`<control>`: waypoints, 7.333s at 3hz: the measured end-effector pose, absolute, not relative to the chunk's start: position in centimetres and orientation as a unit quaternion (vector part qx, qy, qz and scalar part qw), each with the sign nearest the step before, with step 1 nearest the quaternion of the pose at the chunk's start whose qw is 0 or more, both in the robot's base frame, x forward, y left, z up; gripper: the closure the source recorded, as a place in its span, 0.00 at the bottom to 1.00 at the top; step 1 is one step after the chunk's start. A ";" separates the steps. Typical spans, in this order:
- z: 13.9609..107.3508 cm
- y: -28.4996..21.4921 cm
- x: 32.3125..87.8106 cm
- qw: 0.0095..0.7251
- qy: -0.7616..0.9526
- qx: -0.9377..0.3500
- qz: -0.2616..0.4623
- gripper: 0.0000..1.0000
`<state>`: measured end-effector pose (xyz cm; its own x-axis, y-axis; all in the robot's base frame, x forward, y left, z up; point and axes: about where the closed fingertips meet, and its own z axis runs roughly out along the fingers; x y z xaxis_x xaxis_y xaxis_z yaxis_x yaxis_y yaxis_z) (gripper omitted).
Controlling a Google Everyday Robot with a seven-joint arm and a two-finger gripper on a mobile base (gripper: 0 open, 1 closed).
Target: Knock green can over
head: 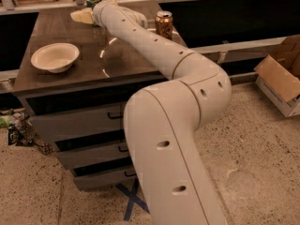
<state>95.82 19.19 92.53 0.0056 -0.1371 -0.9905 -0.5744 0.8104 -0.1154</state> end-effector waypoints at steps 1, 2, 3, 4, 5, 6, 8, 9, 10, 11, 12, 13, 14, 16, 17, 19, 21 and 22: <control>91.8 20.0 98.0 0.656 0.695 -0.242 0.169 0.00; 90.2 19.7 100.4 0.655 0.703 -0.221 0.166 0.00; 90.0 20.2 101.3 0.658 0.701 -0.215 0.171 0.00; 89.6 21.4 101.7 0.659 0.698 -0.219 0.175 0.00; 89.5 22.0 102.0 0.663 0.692 -0.228 0.173 0.16; 89.4 22.2 102.1 0.667 0.686 -0.235 0.171 0.40; 89.6 23.0 101.5 0.664 0.680 -0.262 0.168 0.94; 92.0 22.4 99.8 0.649 0.680 -0.284 0.187 1.00; 93.0 21.3 98.0 0.622 0.689 -0.314 0.199 1.00; 94.7 18.8 95.2 0.586 0.699 -0.358 0.202 1.00; 96.7 16.3 92.2 0.557 0.698 -0.409 0.187 1.00; 97.6 15.0 88.6 0.519 0.689 -0.475 0.173 1.00; 96.9 14.0 85.6 0.474 0.685 -0.530 0.161 1.00; 95.1 11.8 81.0 0.387 0.678 -0.613 0.123 1.00; 94.5 10.9 79.3 0.350 0.670 -0.648 0.097 1.00; 90.9 9.6 77.0 0.256 0.657 -0.707 0.053 1.00; 88.4 9.0 76.7 0.206 0.637 -0.742 0.028 0.75; 87.7 9.3 76.8 0.201 0.634 -0.746 0.028 0.51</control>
Offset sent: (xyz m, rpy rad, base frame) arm 0.0827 0.0008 -0.0274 0.0592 0.0562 -0.1020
